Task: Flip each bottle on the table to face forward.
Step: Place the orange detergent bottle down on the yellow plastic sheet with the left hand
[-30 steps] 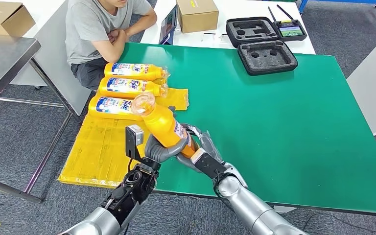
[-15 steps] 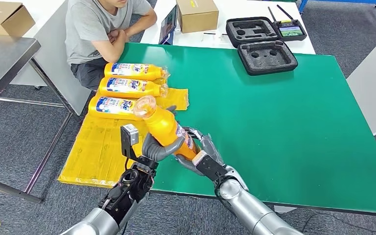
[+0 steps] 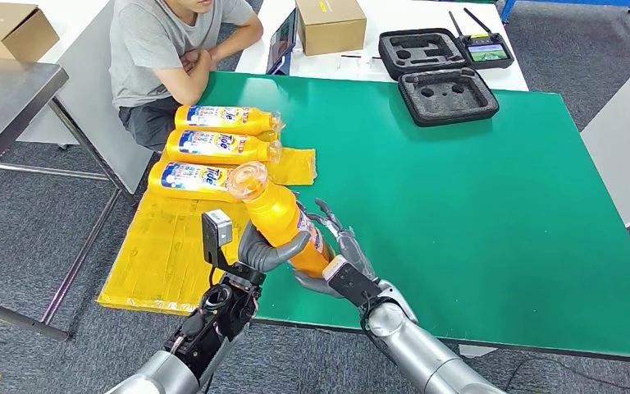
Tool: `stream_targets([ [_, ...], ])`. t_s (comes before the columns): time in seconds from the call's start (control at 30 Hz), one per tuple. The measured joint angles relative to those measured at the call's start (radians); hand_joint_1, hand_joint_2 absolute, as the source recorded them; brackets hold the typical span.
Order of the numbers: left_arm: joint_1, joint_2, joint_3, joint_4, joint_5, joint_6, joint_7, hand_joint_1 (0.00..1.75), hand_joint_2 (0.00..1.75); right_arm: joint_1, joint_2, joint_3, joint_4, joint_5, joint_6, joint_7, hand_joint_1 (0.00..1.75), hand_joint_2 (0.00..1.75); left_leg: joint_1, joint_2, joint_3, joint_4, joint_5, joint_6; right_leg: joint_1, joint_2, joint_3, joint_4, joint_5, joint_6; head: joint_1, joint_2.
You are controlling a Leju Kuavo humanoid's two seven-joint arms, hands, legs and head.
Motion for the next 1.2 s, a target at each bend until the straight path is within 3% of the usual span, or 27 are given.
stream_targets([
  [0.37,-0.001,-0.002,0.001,0.000,-0.014,0.033,0.000,1.75,1.75,0.001,0.000,-0.002,0.001,-0.001,0.000,0.000,0.00,1.75,0.000,0.000,0.000,0.000,0.000,0.000,0.000,0.000,0.000,0.000,0.000,0.000,0.000,0.000],
  [0.47,-0.005,-0.006,0.003,0.002,-0.028,0.126,0.000,1.75,1.75,0.006,0.000,-0.002,0.001,0.000,-0.005,0.000,0.00,1.75,0.000,0.000,0.000,0.000,0.000,0.000,0.000,0.000,0.000,0.000,0.000,0.000,0.000,0.000],
  [0.67,-0.038,-0.009,0.026,0.035,-0.073,0.435,0.000,1.75,1.75,0.022,0.003,-0.002,-0.001,0.008,-0.029,0.000,0.00,1.75,0.000,0.000,0.000,0.000,0.000,0.000,0.000,0.000,0.000,0.000,0.000,0.000,0.000,0.000],
  [0.93,-0.059,-0.007,0.104,0.078,0.022,0.523,0.001,1.75,1.75,0.039,0.010,-0.009,-0.013,0.004,-0.028,0.000,0.00,1.75,0.000,0.000,0.000,0.000,0.000,0.000,0.000,0.000,0.000,0.000,0.000,0.000,0.000,0.000],
  [1.1,-0.061,0.011,0.105,0.065,-0.115,0.633,0.000,1.75,1.75,0.049,0.012,-0.024,-0.022,0.004,-0.028,0.000,0.00,1.75,0.000,0.000,0.000,0.000,0.000,0.000,0.000,0.000,0.000,0.000,0.000,0.000,0.000,0.000],
  [1.2,-0.062,0.021,0.096,0.058,-0.138,0.650,0.000,1.75,1.75,0.053,0.012,-0.027,-0.027,0.004,-0.028,0.000,0.00,1.75,0.000,0.000,0.000,0.000,0.000,0.000,0.000,0.000,0.000,0.000,0.000,0.000,0.000,0.000],
])
